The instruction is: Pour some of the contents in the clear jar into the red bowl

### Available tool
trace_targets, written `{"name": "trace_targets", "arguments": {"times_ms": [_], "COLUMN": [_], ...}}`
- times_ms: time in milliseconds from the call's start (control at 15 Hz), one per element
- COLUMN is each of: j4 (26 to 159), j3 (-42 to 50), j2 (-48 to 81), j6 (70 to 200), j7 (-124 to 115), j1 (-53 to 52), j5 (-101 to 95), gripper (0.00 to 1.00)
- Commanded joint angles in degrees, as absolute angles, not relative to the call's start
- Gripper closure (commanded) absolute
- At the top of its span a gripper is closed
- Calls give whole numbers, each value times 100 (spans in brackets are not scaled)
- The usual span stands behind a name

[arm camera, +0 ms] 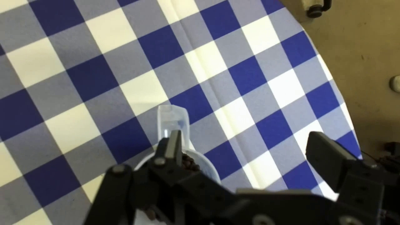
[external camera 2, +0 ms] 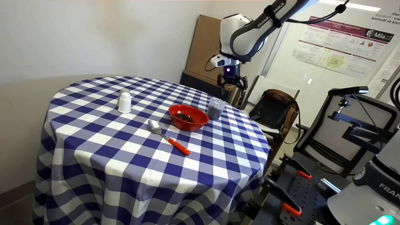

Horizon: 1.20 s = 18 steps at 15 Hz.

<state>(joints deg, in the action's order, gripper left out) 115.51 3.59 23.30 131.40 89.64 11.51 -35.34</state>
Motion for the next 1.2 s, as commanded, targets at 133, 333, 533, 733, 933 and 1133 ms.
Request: {"name": "trace_targets", "arguments": {"times_ms": [133, 333, 533, 733, 933, 1133], "j4": [12511, 12397, 12326, 12325, 12373, 12470], "j3": [349, 133, -43, -114, -62, 16], "j2": [757, 468, 282, 158, 1, -217], "j6": [11534, 10232, 9683, 9735, 9901, 10057], "j7": [8135, 7630, 6796, 6034, 5504, 5018], "j1": [764, 470, 228, 98, 110, 159], "j5": [-2875, -2064, -1191, -463, 75, 491], "gripper": [0, 0, 0, 0, 0, 0]}}
